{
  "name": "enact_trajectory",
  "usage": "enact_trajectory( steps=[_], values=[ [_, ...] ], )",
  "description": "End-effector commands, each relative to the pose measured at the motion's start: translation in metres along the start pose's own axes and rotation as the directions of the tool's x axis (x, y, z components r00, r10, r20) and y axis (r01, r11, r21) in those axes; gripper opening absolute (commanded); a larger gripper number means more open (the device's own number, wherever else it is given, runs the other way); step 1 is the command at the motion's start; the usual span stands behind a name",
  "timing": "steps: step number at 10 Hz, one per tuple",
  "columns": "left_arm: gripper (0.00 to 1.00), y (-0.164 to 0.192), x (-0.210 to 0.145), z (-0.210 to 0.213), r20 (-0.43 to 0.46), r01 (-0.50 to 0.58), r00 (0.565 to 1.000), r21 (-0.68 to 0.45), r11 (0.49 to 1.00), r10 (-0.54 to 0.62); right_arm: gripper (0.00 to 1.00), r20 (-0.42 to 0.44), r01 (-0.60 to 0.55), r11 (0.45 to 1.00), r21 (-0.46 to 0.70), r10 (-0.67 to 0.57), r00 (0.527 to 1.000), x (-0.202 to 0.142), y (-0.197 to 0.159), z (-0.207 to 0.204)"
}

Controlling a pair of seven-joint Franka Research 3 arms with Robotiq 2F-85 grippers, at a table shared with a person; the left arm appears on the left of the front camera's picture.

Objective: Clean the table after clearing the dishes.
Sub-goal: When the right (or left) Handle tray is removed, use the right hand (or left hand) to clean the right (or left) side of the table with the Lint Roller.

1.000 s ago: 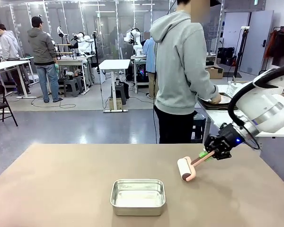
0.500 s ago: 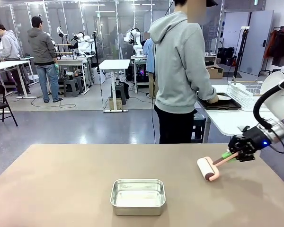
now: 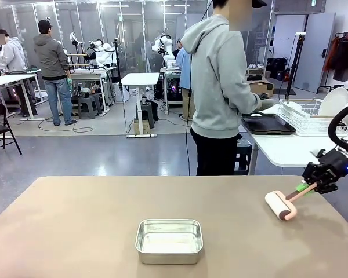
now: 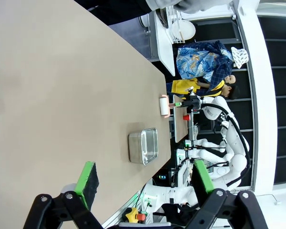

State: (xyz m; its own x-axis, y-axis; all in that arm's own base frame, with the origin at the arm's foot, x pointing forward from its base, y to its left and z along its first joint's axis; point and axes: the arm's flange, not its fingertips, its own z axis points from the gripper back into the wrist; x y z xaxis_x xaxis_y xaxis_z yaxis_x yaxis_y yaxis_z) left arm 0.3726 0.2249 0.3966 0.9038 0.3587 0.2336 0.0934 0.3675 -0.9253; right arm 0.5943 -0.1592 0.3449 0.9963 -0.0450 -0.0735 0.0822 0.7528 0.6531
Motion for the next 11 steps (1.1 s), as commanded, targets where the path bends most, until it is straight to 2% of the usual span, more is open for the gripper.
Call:
enact_trajectory(
  steps=[1, 3, 5, 9, 11],
  values=[
    [1.00, -0.002, -0.002, 0.003, -0.007, 0.003, 1.000, -0.003, 1.000, -0.003, 0.21, 0.031, 0.085, 0.955, -0.285, -0.080, 0.996, 0.005, -0.045, -0.007],
    [1.00, -0.002, -0.002, 0.003, -0.007, 0.003, 1.000, -0.003, 1.000, -0.003, 0.21, 0.075, 0.132, 0.919, -0.373, -0.112, 0.991, -0.006, -0.040, 0.016],
    [1.00, -0.002, -0.002, 0.003, -0.007, 0.003, 1.000, -0.003, 1.000, -0.003, 0.21, 0.107, 0.116, 0.917, -0.382, -0.080, 0.991, -0.020, -0.017, 0.034],
    [1.00, -0.002, -0.002, 0.003, -0.007, 0.003, 1.000, -0.003, 1.000, -0.003, 0.21, 0.187, 0.043, 0.866, -0.499, 0.059, 0.981, -0.066, 0.065, 0.076],
    [1.00, -0.002, -0.002, 0.003, -0.007, 0.003, 1.000, -0.003, 1.000, -0.003, 0.21, 0.209, 0.040, 0.821, -0.569, 0.097, 0.973, -0.079, 0.103, 0.094]
  ],
)
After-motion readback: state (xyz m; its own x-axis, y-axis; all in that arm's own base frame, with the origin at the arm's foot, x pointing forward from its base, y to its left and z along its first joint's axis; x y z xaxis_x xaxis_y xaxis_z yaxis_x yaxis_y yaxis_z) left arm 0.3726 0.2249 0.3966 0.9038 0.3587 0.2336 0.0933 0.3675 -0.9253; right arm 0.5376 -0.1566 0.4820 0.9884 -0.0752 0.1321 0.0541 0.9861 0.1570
